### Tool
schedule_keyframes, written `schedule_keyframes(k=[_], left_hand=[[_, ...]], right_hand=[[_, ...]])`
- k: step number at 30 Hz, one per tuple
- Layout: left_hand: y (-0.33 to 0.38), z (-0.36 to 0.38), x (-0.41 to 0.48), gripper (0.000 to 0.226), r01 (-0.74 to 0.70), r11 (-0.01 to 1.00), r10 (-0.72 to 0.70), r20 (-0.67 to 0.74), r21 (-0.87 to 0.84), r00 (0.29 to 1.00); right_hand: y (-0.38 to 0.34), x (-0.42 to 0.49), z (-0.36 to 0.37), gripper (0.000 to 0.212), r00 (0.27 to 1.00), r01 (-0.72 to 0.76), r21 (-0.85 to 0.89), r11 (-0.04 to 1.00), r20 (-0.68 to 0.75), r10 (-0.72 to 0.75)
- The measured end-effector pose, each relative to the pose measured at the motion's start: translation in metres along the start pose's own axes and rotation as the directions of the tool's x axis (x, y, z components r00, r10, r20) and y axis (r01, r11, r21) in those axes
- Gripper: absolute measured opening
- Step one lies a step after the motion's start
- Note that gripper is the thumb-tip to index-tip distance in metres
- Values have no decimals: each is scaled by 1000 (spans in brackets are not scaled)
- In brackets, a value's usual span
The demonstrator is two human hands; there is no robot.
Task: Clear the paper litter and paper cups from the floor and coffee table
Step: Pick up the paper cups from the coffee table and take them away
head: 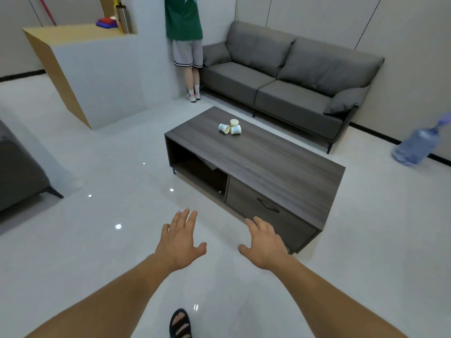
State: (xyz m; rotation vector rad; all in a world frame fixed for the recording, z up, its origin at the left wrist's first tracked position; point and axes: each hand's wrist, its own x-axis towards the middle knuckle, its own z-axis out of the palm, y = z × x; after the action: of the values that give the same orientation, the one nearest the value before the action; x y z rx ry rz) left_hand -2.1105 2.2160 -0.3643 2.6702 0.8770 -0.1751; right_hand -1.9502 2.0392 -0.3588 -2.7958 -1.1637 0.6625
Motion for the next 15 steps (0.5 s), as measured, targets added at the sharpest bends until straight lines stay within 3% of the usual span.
schedule_keyframes(k=[15], left_hand=[[-71,-78,296,97,-120,992,121,22,-34,992]], right_hand=[[-30,269,-79,82,987,-111,37,993,118,106]])
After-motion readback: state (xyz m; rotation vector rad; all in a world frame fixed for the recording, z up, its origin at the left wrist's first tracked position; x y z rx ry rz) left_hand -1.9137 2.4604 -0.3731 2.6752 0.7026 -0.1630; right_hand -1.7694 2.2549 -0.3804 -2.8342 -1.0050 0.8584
